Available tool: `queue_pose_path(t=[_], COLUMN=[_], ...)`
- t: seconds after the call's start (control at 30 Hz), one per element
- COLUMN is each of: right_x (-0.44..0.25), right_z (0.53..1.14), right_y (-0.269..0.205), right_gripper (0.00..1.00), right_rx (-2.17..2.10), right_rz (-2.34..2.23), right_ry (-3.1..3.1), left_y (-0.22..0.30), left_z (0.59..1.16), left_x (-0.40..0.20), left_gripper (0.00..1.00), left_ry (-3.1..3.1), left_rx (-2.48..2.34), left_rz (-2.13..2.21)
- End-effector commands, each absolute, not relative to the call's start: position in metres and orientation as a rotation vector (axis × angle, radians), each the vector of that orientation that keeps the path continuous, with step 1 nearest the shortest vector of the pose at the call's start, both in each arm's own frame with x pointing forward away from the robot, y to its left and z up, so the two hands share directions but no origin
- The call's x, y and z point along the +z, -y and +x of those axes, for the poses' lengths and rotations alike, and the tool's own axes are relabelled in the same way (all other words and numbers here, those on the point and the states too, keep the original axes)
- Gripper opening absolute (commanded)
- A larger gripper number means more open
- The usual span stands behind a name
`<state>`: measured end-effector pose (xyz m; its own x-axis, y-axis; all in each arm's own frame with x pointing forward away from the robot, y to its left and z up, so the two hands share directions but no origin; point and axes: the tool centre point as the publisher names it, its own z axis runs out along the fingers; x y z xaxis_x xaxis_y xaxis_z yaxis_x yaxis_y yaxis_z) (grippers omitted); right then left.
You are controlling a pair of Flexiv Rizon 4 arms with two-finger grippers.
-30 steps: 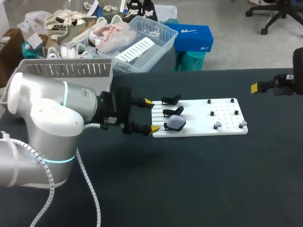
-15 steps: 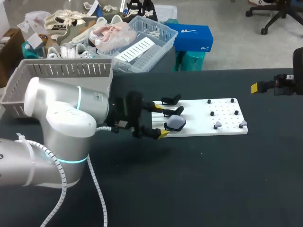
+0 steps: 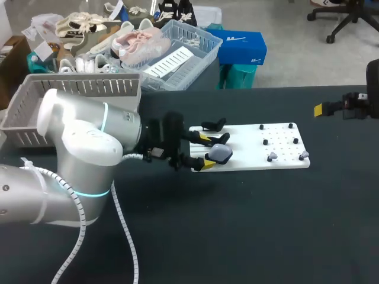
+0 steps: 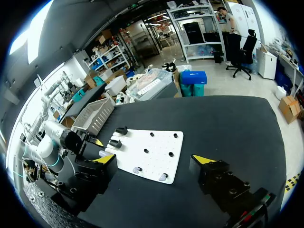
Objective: Pick up each earbud case from the left stands, insert the matching earbuds, close the lid, and place the case in the box.
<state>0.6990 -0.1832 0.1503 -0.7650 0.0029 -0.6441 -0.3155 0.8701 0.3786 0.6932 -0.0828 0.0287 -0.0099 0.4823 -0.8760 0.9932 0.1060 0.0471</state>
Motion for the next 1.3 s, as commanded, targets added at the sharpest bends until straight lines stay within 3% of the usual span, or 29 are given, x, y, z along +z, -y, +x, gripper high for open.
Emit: queue_pose_path(t=[0.03,0.13,0.23,0.37,0.6,0.63,0.7,1.3], right_x=[0.15,0.15,0.15,0.15,0.15,0.15,0.15,0.15], right_z=[0.7,0.7,0.7,0.7,0.7,0.7,0.7,0.7], right_y=[0.184,0.184,0.184,0.184,0.184,0.184,0.184,0.184], right_gripper=[1.0,1.0,1.0,1.0,1.0,1.0,1.0,1.0], right_rx=[0.63,0.63,0.63,0.63,0.63,0.63,0.63,0.63], right_rz=[-0.228,-0.228,-0.228,-0.228,-0.228,-0.228,-0.228,-0.228], right_ry=[-2.372,-2.372,-2.372,-2.372,-2.372,-2.372,-2.372,-2.372], left_y=[0.087,0.088,0.088,0.088,0.088,0.088,0.088,0.096], left_z=[0.699,0.699,0.699,0.7,0.7,0.7,0.7,0.7], left_x=[0.027,0.025,0.024,0.022,0.02,0.02,0.019,0.015], left_gripper=[0.73,0.77,0.75,0.64,0.59,0.49,0.45,0.46], left_ry=[-1.625,-1.634,-1.642,-1.662,-1.68,-1.681,-1.684,-1.693], left_rx=[-0.832,-0.832,-0.83,-0.833,-0.832,-0.833,-0.834,-0.833], left_rz=[1.497,1.497,1.5,1.49,1.487,1.487,1.487,1.491])
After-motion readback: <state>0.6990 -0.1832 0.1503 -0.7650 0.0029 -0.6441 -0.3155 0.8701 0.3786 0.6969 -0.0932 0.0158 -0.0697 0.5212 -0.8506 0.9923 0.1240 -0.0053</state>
